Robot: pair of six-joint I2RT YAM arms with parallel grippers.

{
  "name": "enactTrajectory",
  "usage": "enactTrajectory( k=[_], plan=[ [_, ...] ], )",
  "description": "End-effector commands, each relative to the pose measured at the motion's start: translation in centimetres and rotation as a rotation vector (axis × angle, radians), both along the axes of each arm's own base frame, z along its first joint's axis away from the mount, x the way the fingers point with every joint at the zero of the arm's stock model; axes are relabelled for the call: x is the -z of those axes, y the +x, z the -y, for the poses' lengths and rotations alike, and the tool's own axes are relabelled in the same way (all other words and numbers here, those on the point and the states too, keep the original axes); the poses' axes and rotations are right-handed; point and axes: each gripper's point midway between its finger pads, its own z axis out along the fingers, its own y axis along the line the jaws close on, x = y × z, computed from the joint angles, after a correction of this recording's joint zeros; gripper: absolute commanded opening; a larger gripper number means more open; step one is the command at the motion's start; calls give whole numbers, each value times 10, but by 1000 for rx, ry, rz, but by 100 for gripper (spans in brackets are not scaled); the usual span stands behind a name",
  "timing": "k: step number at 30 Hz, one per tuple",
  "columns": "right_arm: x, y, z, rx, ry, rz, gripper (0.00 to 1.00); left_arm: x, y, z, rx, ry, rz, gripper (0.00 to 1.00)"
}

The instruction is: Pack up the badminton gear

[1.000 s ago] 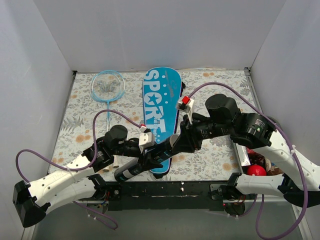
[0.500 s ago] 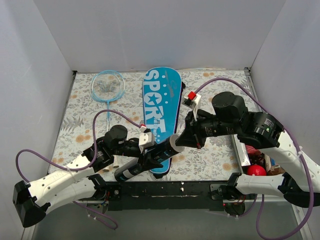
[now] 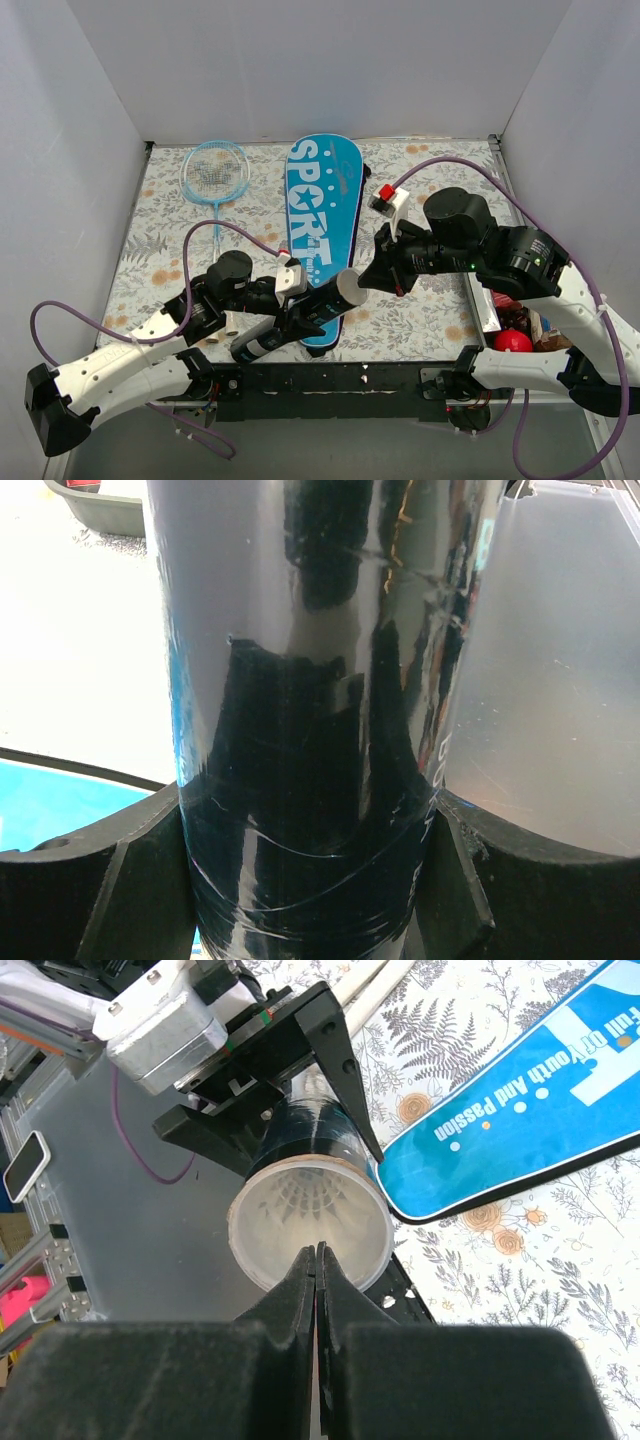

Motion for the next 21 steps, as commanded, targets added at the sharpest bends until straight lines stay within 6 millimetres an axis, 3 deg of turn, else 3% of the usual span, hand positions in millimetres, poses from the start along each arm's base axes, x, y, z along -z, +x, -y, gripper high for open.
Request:
enactTrajectory(
  k=[1, 21],
  plan=[
    [0, 4, 3, 23, -4, 27, 1, -17, -5, 1, 27, -58, 43, 21],
    [10, 7, -7, 6, -14, 17, 1, -21, -8, 0, 39, -71, 46, 21]
  ],
)
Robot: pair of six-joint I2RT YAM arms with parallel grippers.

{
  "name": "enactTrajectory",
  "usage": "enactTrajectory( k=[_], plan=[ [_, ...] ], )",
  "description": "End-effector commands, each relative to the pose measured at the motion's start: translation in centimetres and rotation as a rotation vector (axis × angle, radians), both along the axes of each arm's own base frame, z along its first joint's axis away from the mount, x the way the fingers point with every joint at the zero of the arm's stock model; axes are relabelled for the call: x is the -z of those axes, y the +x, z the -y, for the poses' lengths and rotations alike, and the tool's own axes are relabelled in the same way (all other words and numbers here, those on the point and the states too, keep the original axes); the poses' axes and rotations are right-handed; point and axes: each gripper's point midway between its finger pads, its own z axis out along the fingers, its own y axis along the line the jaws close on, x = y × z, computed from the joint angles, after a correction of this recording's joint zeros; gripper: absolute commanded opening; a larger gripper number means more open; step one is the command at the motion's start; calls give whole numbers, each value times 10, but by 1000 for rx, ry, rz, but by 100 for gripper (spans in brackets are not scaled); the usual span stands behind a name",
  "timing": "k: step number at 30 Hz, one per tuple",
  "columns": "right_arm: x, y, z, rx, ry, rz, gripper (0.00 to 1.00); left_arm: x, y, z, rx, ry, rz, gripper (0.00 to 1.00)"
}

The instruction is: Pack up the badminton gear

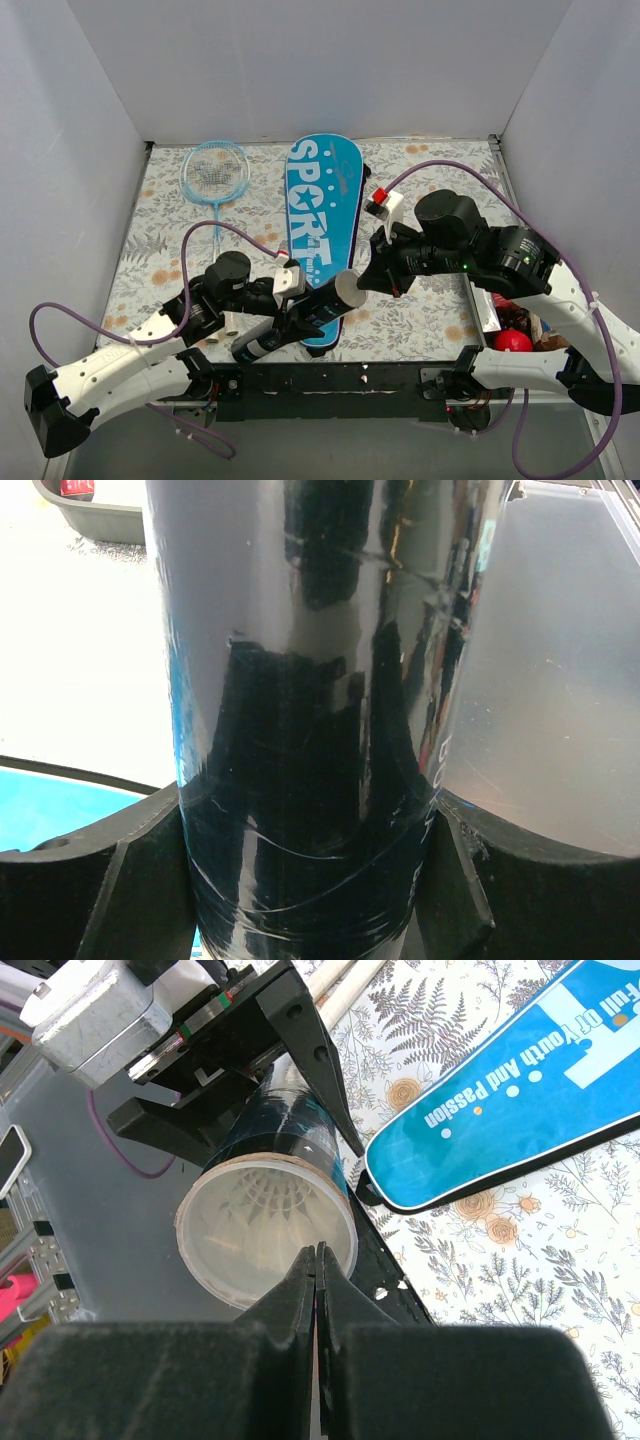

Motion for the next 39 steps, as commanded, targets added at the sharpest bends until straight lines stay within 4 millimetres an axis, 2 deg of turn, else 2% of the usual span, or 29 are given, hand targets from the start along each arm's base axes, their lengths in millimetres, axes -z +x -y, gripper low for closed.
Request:
enactTrajectory(
  k=[1, 17, 33, 39],
  plan=[
    [-4, 3, -7, -8, 30, 26, 1, -18, -4, 1, 24, -61, 43, 21],
    [-2, 6, -17, -27, 25, 21, 1, -19, -5, 0, 24, -64, 46, 21],
    [27, 0, -21, -51, 0, -39, 1, -29, -7, -3, 21, -97, 74, 20],
    [31, -5, -27, -76, 29, -63, 1, -30, -7, -3, 18, -104, 80, 20]
  ],
)
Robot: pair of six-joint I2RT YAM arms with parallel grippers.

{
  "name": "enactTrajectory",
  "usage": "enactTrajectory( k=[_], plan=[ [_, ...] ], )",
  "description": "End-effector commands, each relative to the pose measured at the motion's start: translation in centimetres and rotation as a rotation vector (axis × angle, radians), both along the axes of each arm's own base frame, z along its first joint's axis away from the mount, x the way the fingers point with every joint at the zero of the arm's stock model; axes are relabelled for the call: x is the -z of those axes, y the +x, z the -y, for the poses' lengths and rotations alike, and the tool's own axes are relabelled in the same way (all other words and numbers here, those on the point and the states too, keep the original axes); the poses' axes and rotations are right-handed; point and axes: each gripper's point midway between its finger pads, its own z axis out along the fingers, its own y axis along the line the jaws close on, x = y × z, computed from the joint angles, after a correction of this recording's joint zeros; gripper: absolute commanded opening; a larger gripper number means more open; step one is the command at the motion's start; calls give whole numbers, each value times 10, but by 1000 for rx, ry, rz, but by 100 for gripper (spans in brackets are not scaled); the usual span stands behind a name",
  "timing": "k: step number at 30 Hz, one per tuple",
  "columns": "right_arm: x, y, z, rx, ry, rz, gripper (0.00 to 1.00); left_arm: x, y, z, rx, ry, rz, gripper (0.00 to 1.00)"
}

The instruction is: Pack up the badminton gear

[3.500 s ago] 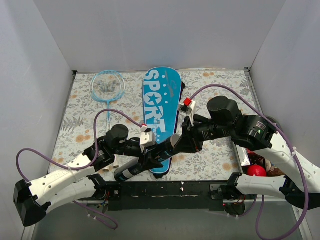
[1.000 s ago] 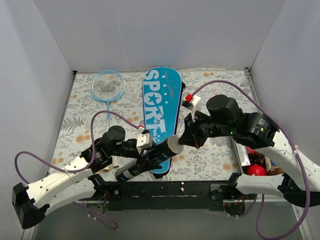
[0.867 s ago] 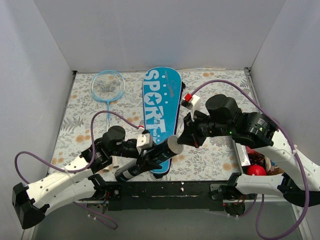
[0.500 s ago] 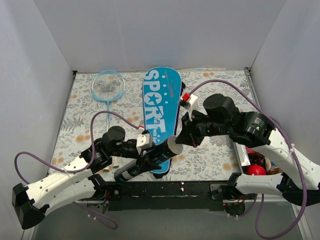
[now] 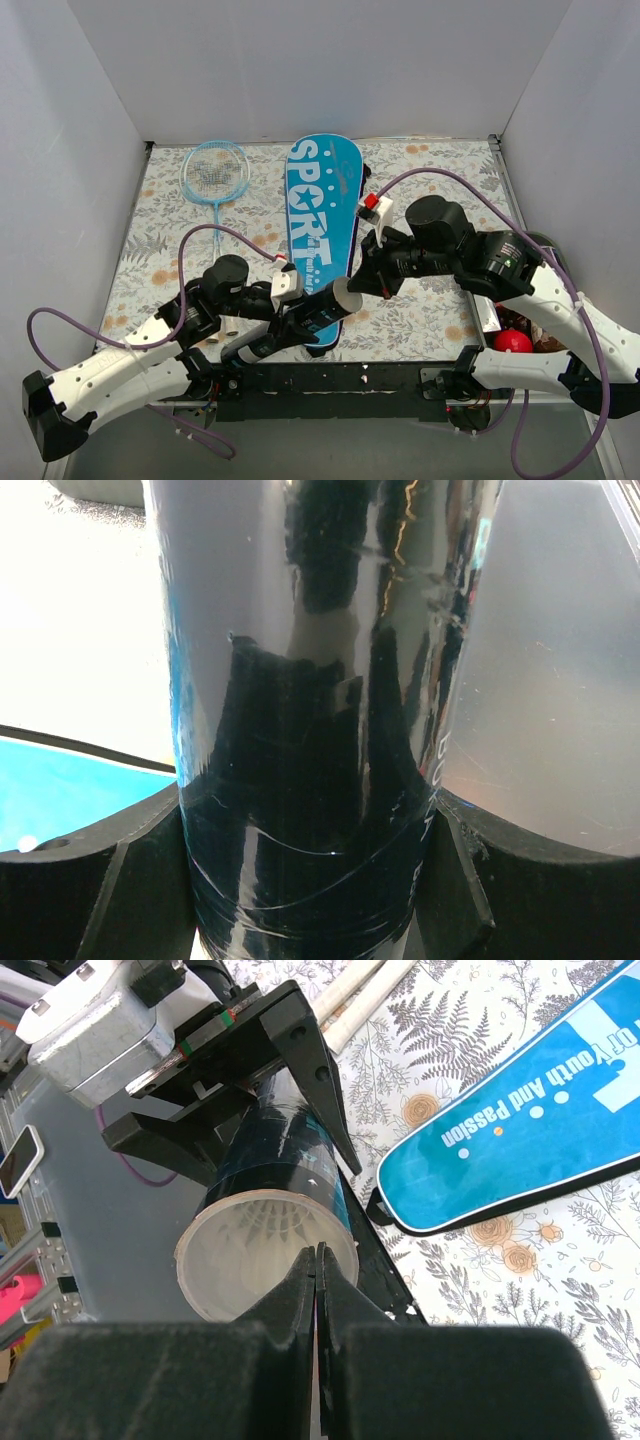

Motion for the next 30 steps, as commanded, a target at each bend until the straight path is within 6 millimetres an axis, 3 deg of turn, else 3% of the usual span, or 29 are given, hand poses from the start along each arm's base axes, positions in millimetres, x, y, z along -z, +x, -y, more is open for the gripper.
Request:
enactTrajectory(
  k=[1, 7, 8, 10, 11, 12, 13, 15, 16, 18, 21, 24, 25, 27, 28, 30],
  plan=[
    [13, -6, -9, -40, -6, -47, 1, -40, 1, 7, 23, -142, 116, 20],
    [-16, 4, -2, 18, 5, 22, 1, -38, 2, 8, 23, -135, 108, 20],
    [-33, 9, 1, 47, 27, 56, 1, -38, 2, 8, 24, -134, 106, 20],
    [-47, 13, 6, 72, 33, 81, 1, -37, 3, 8, 21, -132, 105, 20],
    [-69, 18, 10, 108, 71, 124, 1, -35, 4, 8, 14, -127, 105, 20],
    [-78, 20, 13, 127, 86, 140, 1, -35, 6, 9, 6, -128, 109, 20],
    [-88, 22, 17, 155, 105, 156, 12, -35, 7, 9, -2, -125, 111, 20],
    [-116, 38, 36, 290, 160, 224, 16, -36, 14, 9, -38, -120, 119, 20],
    [-124, 48, 46, 367, 170, 257, 25, -37, 18, 10, -58, -115, 116, 19],
    [-138, 51, 57, 422, 220, 285, 28, -40, 32, 10, -129, -79, 111, 20],
    [-141, 51, 65, 454, 252, 296, 28, -26, 56, 13, -237, 34, 74, 19],
    [-137, 51, 70, 471, 251, 294, 29, -29, 74, 18, -289, 98, 51, 18],
    [-130, 52, 70, 477, 237, 290, 28, -43, 81, 19, -315, 81, 68, 18],
    [-125, 50, 72, 475, 235, 281, 28, -46, 91, 20, -349, 105, 66, 18],
    [-121, 50, 73, 477, 227, 276, 27, -63, 102, 18, -394, 90, 89, 19],
    [-112, 49, 74, 481, 215, 262, 27, -65, 115, 14, -444, 139, 84, 19]
  ],
)
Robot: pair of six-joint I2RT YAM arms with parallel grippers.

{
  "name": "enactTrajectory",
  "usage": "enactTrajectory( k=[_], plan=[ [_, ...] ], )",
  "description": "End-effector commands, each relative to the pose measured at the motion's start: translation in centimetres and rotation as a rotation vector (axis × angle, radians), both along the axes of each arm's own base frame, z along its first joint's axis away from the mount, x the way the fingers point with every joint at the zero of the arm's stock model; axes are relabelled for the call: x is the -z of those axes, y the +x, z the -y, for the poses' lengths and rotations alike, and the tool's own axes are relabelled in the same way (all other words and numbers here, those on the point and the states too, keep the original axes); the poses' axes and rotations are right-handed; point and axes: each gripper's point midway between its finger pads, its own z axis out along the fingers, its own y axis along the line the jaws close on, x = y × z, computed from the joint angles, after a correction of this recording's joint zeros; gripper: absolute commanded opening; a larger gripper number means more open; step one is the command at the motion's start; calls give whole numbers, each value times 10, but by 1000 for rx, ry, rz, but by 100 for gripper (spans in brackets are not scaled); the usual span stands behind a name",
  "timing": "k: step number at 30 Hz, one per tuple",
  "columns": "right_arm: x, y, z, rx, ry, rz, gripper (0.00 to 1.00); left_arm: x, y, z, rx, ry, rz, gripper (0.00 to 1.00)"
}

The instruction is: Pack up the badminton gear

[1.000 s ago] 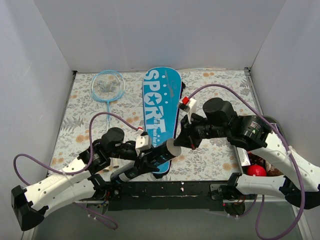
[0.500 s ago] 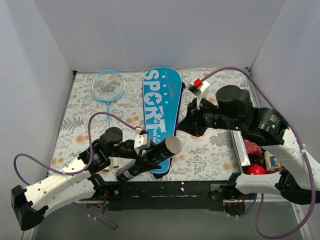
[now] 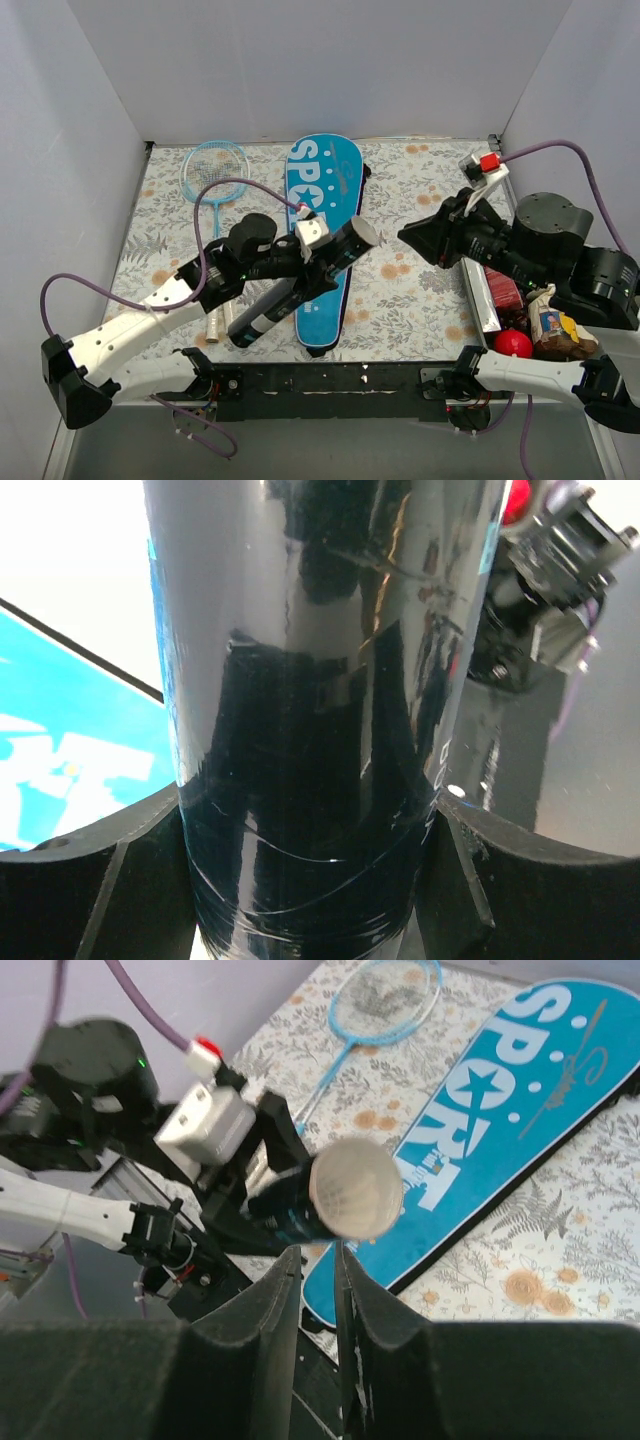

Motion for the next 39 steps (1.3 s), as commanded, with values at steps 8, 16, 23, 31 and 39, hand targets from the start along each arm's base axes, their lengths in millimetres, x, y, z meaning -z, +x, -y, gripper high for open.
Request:
enactTrajectory(
  k=[8, 16, 23, 31, 39],
  plan=[
    [30, 9, -4, 50, -24, -47, 25, -60, 136, -75, -535, 116, 2, 18],
    [40, 14, -21, 15, -106, -71, 24, -29, 232, -188, -993, 143, -151, 16],
    [111, 5, -52, -99, -186, -200, 21, 15, 263, -319, -1483, 309, -279, 16],
    [177, -13, -49, -139, -266, -324, 20, 52, 259, -395, -1692, 474, -272, 19],
    [200, -26, -57, -202, -284, -416, 19, 97, 245, -446, -1799, 587, -338, 20]
  ],
)
